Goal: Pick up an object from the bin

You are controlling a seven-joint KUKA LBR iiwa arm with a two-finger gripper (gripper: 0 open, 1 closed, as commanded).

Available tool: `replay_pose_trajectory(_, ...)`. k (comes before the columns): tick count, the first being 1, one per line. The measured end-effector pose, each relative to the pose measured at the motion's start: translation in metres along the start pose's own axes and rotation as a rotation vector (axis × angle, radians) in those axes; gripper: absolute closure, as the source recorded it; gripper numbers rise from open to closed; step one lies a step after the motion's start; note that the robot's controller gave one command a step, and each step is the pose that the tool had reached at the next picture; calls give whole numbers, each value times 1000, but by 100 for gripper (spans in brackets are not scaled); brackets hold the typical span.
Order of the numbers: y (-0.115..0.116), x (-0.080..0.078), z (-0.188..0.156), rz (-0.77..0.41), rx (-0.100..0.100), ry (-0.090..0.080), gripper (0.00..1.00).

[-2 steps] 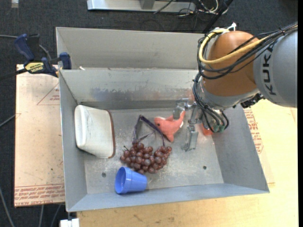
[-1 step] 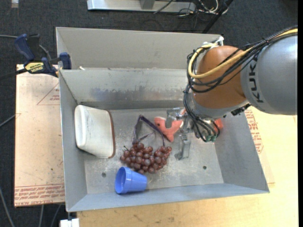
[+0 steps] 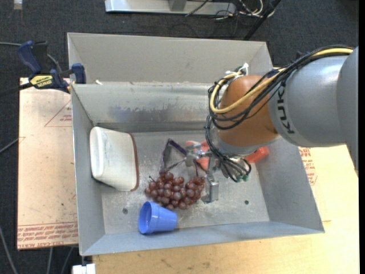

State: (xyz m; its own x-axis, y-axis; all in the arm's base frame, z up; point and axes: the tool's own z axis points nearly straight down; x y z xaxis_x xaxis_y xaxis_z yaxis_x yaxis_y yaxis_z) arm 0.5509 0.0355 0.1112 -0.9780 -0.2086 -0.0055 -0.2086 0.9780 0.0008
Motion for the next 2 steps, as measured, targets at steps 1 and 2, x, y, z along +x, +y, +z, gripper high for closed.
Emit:
replay_pose_trajectory(1,38,19,42,-116,0,1,0)
replay_pose_trajectory(2,41,-4,41,-291,-1,-3,100)
